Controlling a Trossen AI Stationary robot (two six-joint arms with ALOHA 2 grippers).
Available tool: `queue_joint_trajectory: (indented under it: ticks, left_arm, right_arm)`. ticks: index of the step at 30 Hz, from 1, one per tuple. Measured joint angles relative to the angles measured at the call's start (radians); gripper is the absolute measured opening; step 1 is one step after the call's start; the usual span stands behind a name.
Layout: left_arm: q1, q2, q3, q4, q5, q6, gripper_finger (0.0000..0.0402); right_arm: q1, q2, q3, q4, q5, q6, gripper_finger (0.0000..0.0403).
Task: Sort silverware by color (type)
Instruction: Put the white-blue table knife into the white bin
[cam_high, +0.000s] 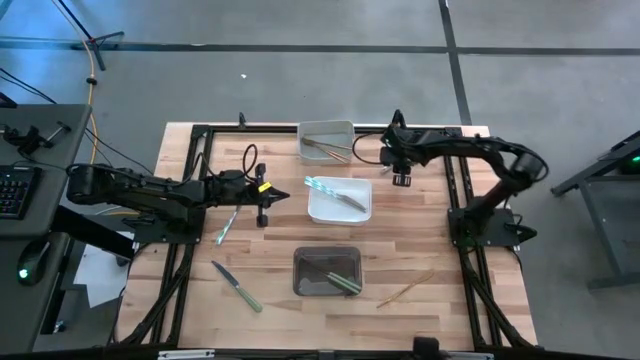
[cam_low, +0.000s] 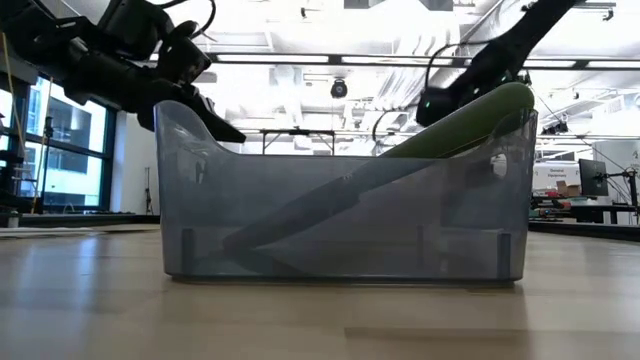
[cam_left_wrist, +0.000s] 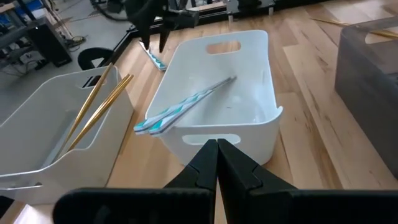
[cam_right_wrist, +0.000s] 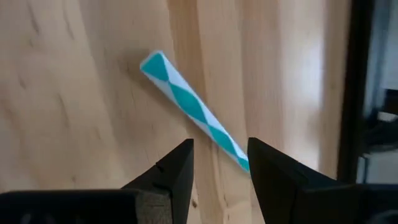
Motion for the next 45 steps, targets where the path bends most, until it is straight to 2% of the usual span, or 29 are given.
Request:
queue_joint_trajectory:
  ticks: [6,10,15,18,21,26,31,34,40,45]
  left_arm:
    - [0.000,0.000,0.000,0.000,0.000,-0.008,0.0000]
    - [0.000,0.000,0.000,0.000,0.000,-0.015,0.0000]
    - [-0.001,0.000,-0.001,-0.002,0.000,-0.017,0.0000]
    - [-0.006,0.000,-0.001,-0.002,0.000,-0.018,0.0000]
    - [-0.012,0.000,-0.001,-0.002,-0.002,-0.017,0.0000]
    - [-0.030,0.000,-0.001,-0.001,-0.063,-0.017,0.0000]
    - [-0.053,0.000,-0.001,-0.001,-0.072,-0.015,0.0000]
    - [-0.059,0.000,-0.001,-0.001,-0.074,-0.015,0.0000]
    - [-0.059,0.000,-0.001,-0.005,-0.080,-0.016,0.0000]
    - [-0.059,0.000,-0.001,-0.009,-0.102,-0.017,0.0000]
  right_arm:
    - [-0.004,0.104,0.058,-0.004,-0.007,-0.058,0.0135]
    - [-0.008,0.152,0.090,-0.005,-0.055,-0.075,0.0135]
    - [-0.020,0.200,0.120,-0.029,-0.080,-0.064,0.0134]
    - [-0.022,0.206,0.124,-0.036,-0.089,-0.023,0.0120]
    - [-0.023,0.204,0.123,-0.046,-0.110,0.020,0.0084]
    - [-0.024,0.204,0.122,-0.055,-0.124,0.077,0.0013]
    - [-0.024,0.201,0.141,-0.084,-0.127,0.159,0.0023]
    - [-0.025,0.180,0.158,-0.132,-0.138,0.199,0.0014]
    - [-0.011,0.099,0.221,-0.271,-0.134,0.312,0.0010]
    - [0.042,0.013,0.275,-0.391,-0.128,0.428,0.0011]
